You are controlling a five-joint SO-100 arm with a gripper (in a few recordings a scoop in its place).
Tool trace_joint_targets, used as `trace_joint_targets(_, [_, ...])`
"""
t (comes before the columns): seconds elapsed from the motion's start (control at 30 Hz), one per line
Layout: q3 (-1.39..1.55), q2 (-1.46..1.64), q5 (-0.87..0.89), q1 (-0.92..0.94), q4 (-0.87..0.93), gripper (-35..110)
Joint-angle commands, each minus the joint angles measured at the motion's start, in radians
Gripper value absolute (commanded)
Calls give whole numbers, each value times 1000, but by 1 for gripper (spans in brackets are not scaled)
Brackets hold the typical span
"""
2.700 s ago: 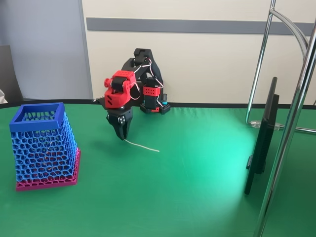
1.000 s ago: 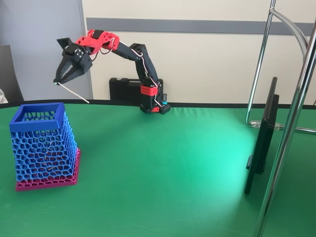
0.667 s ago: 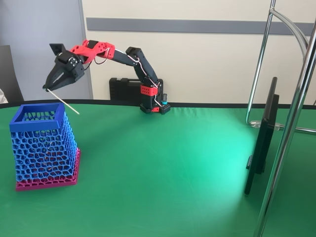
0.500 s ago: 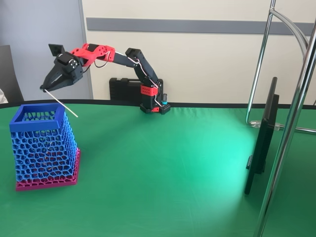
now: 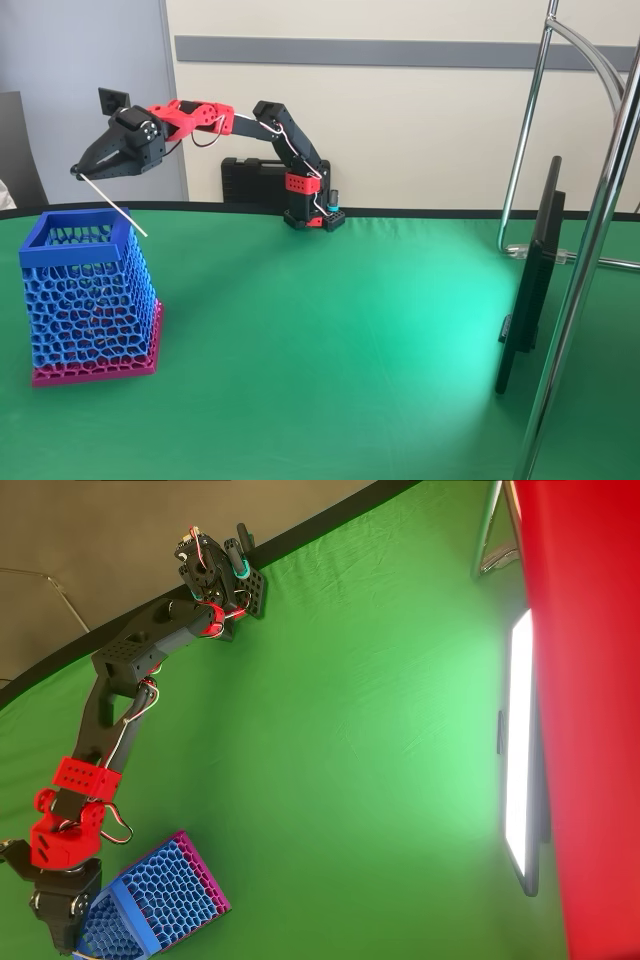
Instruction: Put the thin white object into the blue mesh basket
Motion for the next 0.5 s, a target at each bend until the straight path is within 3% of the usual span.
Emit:
trace_joint_targets(0.0, [-11, 14, 25, 20, -31, 1])
trace_joint_targets(0.47, [9, -21, 12, 52, -106, 5])
